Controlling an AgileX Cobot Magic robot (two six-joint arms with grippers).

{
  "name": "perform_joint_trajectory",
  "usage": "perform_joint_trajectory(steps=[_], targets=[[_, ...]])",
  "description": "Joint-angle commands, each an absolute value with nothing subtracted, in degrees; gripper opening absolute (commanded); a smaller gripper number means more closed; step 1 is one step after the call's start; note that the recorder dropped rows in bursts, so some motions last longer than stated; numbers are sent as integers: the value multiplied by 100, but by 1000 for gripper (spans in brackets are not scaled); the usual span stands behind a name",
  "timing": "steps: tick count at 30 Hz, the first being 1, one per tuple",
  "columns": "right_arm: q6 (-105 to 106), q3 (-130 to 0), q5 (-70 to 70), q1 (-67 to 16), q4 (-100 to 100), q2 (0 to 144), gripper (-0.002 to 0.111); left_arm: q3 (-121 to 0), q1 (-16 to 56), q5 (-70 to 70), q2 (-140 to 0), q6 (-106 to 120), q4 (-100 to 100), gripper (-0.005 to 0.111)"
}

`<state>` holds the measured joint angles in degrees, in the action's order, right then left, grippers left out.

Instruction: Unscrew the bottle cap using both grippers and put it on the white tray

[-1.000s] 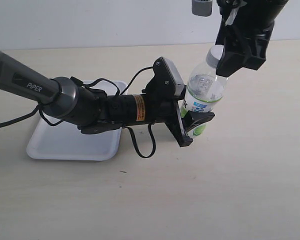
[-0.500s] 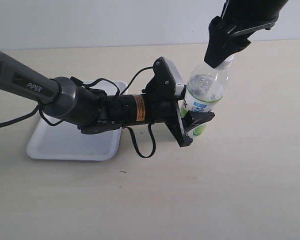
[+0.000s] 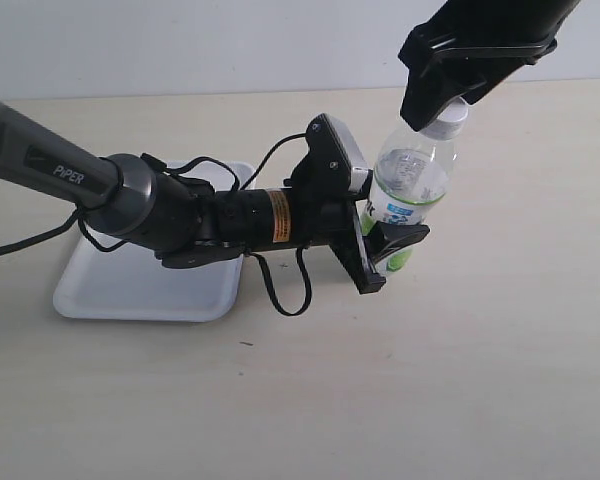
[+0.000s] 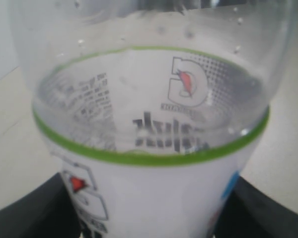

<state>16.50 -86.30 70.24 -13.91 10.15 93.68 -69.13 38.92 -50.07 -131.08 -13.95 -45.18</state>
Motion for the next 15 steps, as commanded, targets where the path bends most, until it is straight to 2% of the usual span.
perform_joint_trajectory(steps=[1,15], targets=[[1628,-8625,6996,-1404,1049,9345,64,-6868,3874,-4981,-13064,-1409,-4563,0],[1785,-8625,6996,-1404,1038,9391,64,-6868,3874,-4982,-13064,-1391,-4541,0]])
